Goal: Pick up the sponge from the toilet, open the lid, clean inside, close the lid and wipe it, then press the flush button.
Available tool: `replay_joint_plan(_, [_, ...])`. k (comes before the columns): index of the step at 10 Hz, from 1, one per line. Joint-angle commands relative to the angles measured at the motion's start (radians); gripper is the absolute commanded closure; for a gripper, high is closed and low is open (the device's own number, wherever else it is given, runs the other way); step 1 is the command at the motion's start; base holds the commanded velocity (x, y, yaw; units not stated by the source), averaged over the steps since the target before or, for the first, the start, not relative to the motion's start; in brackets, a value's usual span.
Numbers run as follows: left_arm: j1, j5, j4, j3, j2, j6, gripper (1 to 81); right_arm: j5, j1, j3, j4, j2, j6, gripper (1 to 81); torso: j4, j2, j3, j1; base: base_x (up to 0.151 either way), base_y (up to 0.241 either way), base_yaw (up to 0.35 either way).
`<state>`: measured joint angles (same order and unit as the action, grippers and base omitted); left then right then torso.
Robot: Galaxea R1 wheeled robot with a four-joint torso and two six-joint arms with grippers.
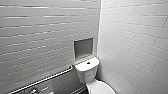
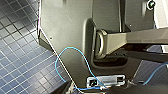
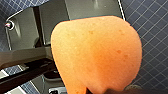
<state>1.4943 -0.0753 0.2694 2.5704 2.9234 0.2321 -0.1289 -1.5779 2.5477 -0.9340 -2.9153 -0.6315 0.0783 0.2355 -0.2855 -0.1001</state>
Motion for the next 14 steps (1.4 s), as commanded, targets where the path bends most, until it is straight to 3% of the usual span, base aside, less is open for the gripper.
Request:
replay_joint_plan(1, [-0.031, -0.073, 0.008, 0.014, -0.004, 0.001, 1.0, 0.075, 0.024, 0.049, 0.007, -0.024, 0.001, 81.1, 0.0, 0.0, 0.0, 0.0, 0.0, 0.0, 0.0])
replay_joint_plan(3, [-0.032, -0.073, 0.011, 0.016, -0.002, 0.0, 1.0, 0.132, 0.029, 0.066, 0.009, -0.006, 0.007, 81.1, 0.0, 0.0, 0.0, 0.0, 0.0, 0.0, 0.0])
replay_joint_plan(4, [-0.033, -0.072, 0.013, 0.016, -0.002, 0.0, 1.0, 0.118, 0.034, 0.072, 0.001, -0.003, 0.026, 81.1, 0.0, 0.0, 0.0, 0.0, 0.0, 0.0, 0.0])
replay_joint_plan(5, [-0.033, -0.072, 0.013, 0.016, -0.001, 0.0, 1.0, 0.115, 0.032, 0.074, 0.009, 0.008, 0.083, 81.1, 0.0, 0.0, 0.0, 0.0, 0.0, 0.0, 0.0])
replay_joint_plan(6, [-0.033, -0.072, 0.013, 0.016, -0.001, 0.0, 1.0, 0.063, 0.019, 0.074, 0.009, -0.009, 0.1, 81.1, 0.0, 0.0, 0.0, 0.0, 0.0, 0.0, 0.0])
replay_joint_plan(7, [-0.035, -0.072, 0.013, 0.016, 0.001, 0.0, 1.0, -0.197, -0.023, 0.085, -0.006, -0.055, 0.107, 81.1, 0.0, 0.0, 0.0, 0.0, 0.0, 0.0, 0.0])
replay_joint_plan(8, [-0.035, -0.072, 0.013, 0.016, 0.004, 0.0, 1.0, -0.368, -0.04, 0.066, -0.009, -0.093, 0.154, 81.1, 0.0, 0.0, 0.0, 0.0, 0.0, 0.0, 0.0])
replay_joint_plan(9, [-0.035, -0.072, 0.013, 0.016, 0.005, 0.0, 1.0, -0.402, -0.037, 0.058, -0.002, -0.098, 0.306, 81.1, 0.0, 0.0, 0.0, 0.0, 0.0, 0.0, 0.0])
replay_joint_plan(10, [-0.035, -0.07, 0.013, 0.016, 0.005, 0.0, 1.0, -0.367, -0.034, 0.042, 0.012, -0.089, 0.383, 81.1, 0.0, 0.0, 0.0, 0.0, 0.0, 0.0, 0.0])
replay_joint_plan(12, [-0.035, -0.072, 0.013, 0.016, 0.004, 0.0, 1.0, -0.289, -0.028, 0.032, 0.071, -0.076, 0.392, 81.1, 0.0, 0.0, 0.0, 0.0, 0.0, 0.0, 0.0])
replay_joint_plan(13, [-0.035, -0.073, 0.011, 0.016, 0.007, 0.0, 1.0, -0.194, -0.023, 0.064, 0.166, -0.072, 0.397, 81.1, 0.0, 0.0, 0.0, 0.0, 0.0, 0.0, 0.0])
replay_joint_plan(14, [-0.035, -0.073, 0.013, 0.016, 0.007, 0.0, 1.0, -0.061, -0.011, 0.149, 0.305, -0.086, 0.435, 81.1, 0.0, 0.0, 0.0, 0.0, 0.0, 0.0, 0.0])
